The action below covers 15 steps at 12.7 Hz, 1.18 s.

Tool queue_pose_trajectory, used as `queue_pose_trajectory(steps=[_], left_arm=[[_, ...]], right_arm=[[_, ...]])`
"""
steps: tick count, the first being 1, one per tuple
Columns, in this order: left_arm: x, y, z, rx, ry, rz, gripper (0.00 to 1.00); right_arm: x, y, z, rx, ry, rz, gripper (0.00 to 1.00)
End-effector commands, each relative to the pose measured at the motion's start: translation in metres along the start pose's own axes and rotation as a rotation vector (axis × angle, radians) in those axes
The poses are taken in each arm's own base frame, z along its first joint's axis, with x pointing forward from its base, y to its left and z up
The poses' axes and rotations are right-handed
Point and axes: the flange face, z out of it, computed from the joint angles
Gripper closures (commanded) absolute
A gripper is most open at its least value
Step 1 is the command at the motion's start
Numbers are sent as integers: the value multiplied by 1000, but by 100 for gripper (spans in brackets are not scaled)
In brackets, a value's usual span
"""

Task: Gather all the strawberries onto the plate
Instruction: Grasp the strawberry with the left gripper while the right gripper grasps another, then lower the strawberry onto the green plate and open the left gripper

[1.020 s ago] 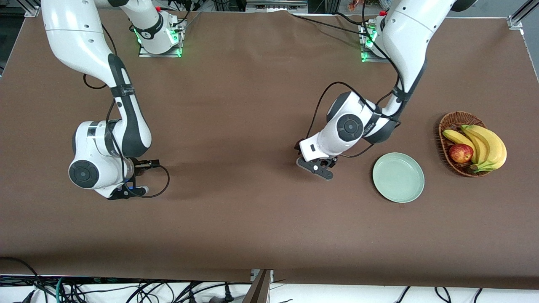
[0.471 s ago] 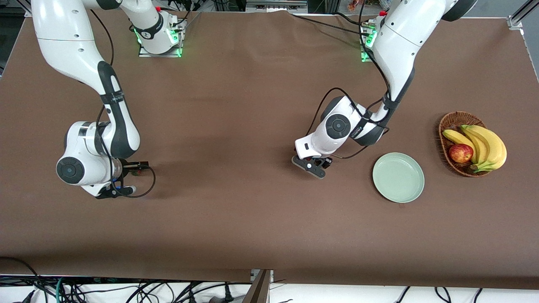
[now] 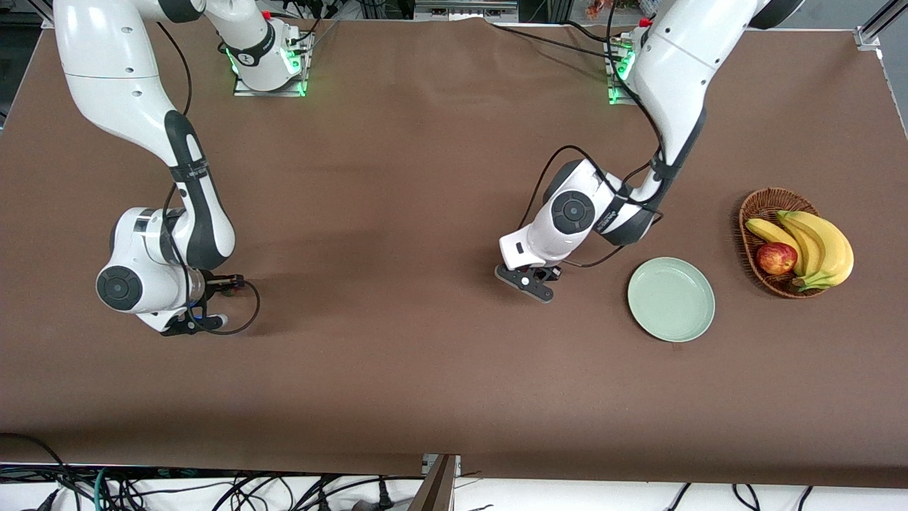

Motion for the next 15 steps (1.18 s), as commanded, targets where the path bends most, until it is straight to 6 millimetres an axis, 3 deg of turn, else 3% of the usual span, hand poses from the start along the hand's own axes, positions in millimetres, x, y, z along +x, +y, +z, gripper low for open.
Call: queue_pose_trajectory(steps=[1,3,4,5,7,10,12,13,14,15], left_arm=[[-13,-66,-62,52,-58,-54,100],[-26,-125,-85,50,-112,37,100],[-34,-165,-92,43,-122,75,100],[-41,-196,-92,34,-122,128,100],[-56,-250,-89,68,-132,220,100],[-69,-292,-51,93,-163,283,97],[-76,-318,-32,83,-135,329,96],[-82,-333,-25,77,-125,350,94],[-86,-342,-19,71,-122,355,87],[-85,-342,-19,72,-119,357,63]], right_arm=[[-3,0,3,29,11,-3,63],[-3,-2,3,37,7,-3,80],[-3,-3,1,38,7,-4,82],[-2,-16,-6,53,6,-22,83],[3,-69,-32,128,4,-52,83],[6,-174,-48,321,-1,29,78],[8,-254,-77,373,38,123,79],[6,-293,-80,376,47,188,79],[-1,-340,-83,379,71,223,79],[-11,-386,-80,386,102,262,79]])
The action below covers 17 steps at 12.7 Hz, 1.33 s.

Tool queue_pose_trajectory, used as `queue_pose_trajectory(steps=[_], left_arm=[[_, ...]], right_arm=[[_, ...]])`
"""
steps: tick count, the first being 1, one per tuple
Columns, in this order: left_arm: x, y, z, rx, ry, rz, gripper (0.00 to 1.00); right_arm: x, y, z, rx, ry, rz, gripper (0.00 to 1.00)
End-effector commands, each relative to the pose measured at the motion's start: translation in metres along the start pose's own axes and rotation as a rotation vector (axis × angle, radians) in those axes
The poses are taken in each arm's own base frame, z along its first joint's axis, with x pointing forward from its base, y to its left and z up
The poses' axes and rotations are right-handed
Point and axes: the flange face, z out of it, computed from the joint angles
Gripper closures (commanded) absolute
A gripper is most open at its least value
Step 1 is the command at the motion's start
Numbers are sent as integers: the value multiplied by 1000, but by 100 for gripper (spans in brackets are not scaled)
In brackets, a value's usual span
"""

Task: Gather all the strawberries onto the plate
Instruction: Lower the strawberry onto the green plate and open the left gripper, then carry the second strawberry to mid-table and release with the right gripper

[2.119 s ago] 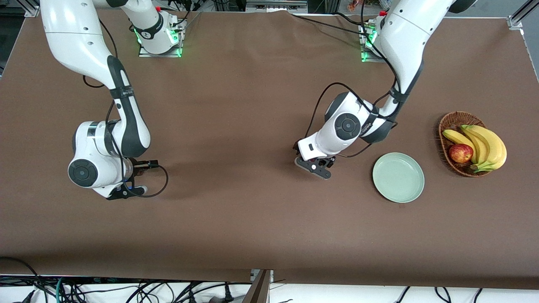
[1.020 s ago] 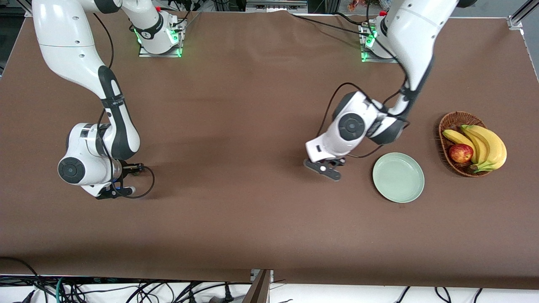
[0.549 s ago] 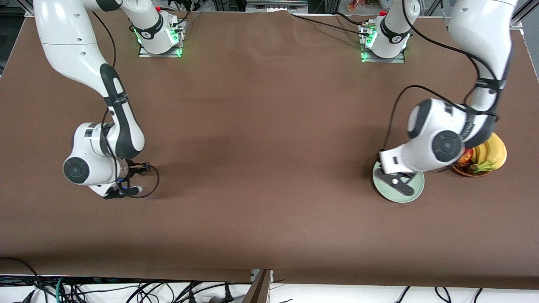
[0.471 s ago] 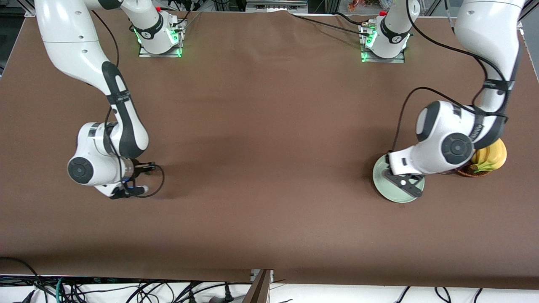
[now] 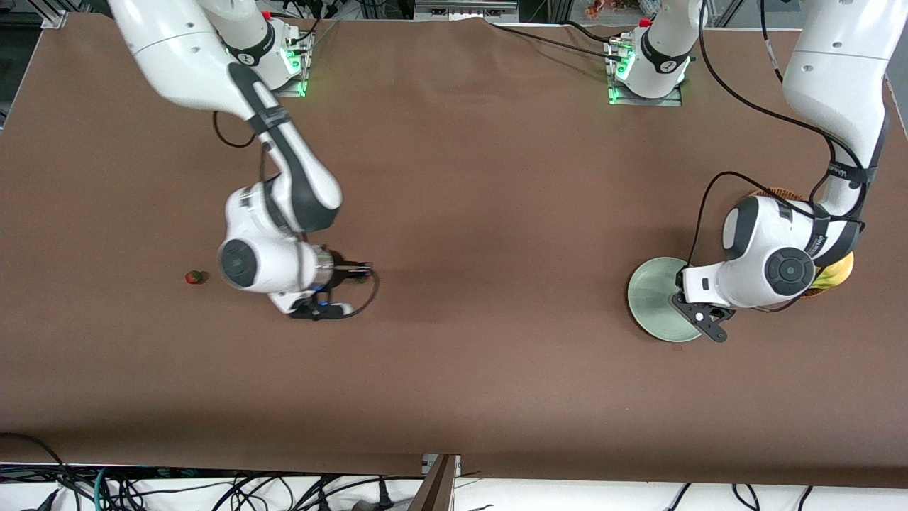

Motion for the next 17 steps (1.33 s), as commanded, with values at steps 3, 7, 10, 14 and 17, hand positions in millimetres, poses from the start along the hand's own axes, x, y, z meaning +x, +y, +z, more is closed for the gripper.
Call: queue_pose_trajectory(steps=[3,7,10,14,17], left_arm=[[1,-7,-13,25,19,45,0],[2,-2,-62,65,39,31,0],[27,20,-112,-17,51,-42,0],[65,77,-132,-109,34,-217,0],[86,119,-130,-147,8,-364,0]], right_arm=[[-77,-156,78,153,220,172,79],[-133,-217,140,293,313,217,79],[-149,-235,176,316,306,221,79],[-150,-235,186,332,333,205,0],[-128,-233,141,327,375,189,0]])
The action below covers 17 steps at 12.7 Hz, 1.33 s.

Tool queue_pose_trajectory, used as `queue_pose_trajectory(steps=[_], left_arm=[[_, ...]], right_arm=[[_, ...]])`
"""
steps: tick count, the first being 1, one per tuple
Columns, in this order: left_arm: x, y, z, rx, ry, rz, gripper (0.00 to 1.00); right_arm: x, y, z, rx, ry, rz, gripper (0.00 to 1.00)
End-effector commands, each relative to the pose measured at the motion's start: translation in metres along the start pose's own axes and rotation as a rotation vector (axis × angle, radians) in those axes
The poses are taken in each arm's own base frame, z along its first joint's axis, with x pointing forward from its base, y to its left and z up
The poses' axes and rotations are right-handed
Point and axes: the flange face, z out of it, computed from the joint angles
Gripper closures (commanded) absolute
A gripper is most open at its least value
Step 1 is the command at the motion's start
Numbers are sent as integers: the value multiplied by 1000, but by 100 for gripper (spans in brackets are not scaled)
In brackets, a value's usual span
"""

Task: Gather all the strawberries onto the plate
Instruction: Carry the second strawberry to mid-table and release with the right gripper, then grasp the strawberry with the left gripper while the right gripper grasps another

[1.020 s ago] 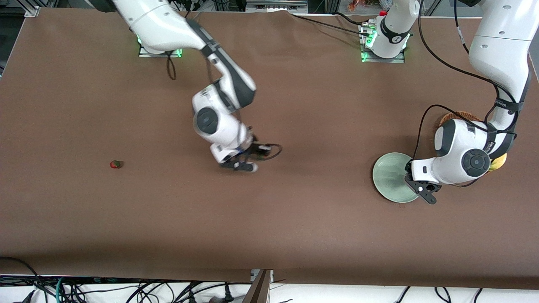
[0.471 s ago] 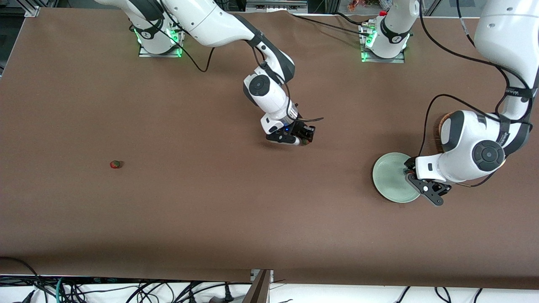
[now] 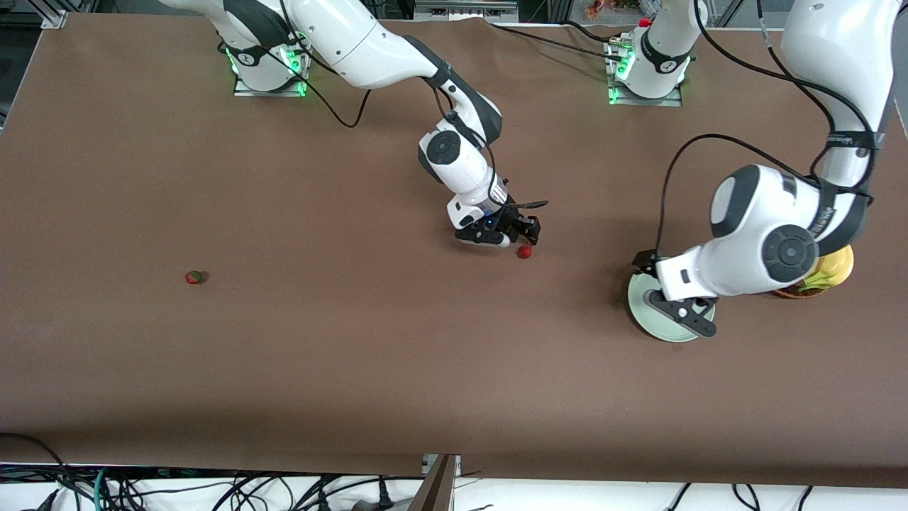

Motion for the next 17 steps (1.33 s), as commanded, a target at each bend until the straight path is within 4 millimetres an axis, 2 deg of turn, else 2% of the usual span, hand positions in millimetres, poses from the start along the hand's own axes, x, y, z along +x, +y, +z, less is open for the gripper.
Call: queue_pose_trajectory(steps=[1,4,5,8,10,11,13,15,17], left_arm=[[3,23,7,-26,-23,-100,0],[8,47,23,-26,-33,-105,0],[10,56,29,-25,-24,-116,0],[19,111,57,-20,31,-168,0],[26,156,89,-30,91,-227,0],[28,171,103,-45,109,-265,0],[36,174,127,-68,142,-275,0],[37,188,151,-17,151,-202,0],[34,189,166,-10,132,-222,0]], right_arm=[[50,-20,-46,-56,28,-30,0],[113,-14,-112,-255,-50,-119,0],[136,-6,-135,-302,-84,-143,0],[219,45,-207,-424,-206,-287,0],[266,92,-243,-485,-288,-341,0],[287,117,-256,-519,-323,-375,0],[337,178,-294,-578,-366,-454,0],[369,232,-314,-575,-419,-529,0],[393,295,-322,-565,-469,-517,0]])
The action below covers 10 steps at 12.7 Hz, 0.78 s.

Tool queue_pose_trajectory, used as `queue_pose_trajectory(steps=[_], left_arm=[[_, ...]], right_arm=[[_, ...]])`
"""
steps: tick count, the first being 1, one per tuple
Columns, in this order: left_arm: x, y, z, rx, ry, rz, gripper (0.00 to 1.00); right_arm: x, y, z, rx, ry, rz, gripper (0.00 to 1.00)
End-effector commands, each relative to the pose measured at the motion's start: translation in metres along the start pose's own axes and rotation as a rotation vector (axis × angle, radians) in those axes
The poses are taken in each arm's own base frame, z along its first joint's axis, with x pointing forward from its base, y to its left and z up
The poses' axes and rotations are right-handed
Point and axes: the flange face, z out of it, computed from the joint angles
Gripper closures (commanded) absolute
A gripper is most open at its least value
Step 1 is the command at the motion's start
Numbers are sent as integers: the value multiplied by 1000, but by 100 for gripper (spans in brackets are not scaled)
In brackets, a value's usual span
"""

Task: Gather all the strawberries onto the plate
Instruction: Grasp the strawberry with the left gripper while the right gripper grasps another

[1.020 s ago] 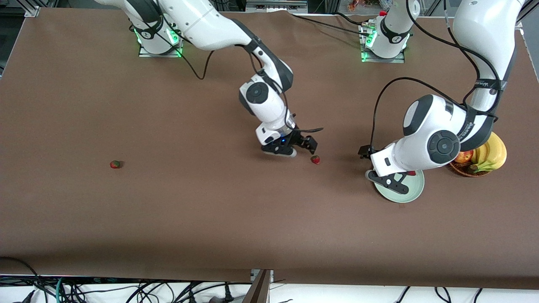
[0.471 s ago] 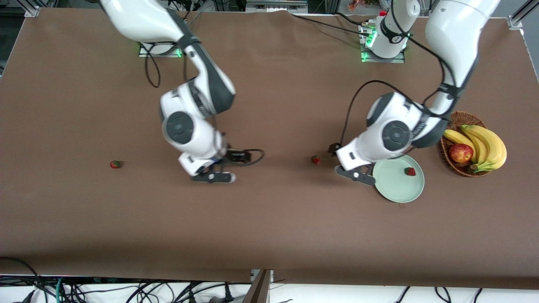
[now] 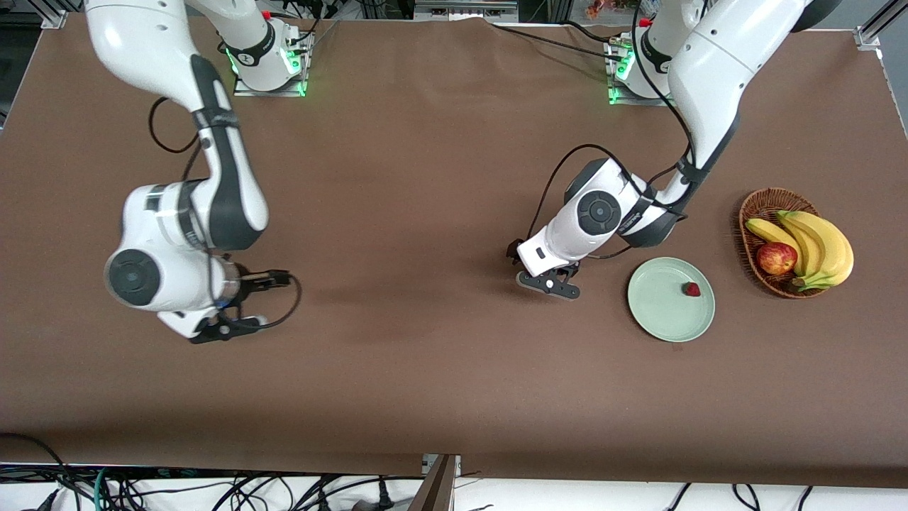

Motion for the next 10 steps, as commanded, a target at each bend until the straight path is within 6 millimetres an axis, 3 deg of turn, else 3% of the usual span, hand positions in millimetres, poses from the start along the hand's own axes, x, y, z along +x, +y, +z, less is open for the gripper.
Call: queue_pose_trajectory(steps=[1,2,4,6,7,10], left_arm=[[-3,3,12,32,6,12,0],[-5,3,18,58,10,50,9],[-5,4,24,64,24,51,48],[-4,4,21,66,27,52,88],[-4,4,17,71,29,57,100],[-2,-1,5,84,33,58,100]], right_arm=[[-5,56,37,20,-56,-29,0],[-4,69,52,20,-69,-10,0],[-8,95,86,24,-101,21,0],[-16,125,100,30,-95,-7,0],[-17,132,102,32,-98,-2,0],[-23,149,109,-4,-125,-1,0]])
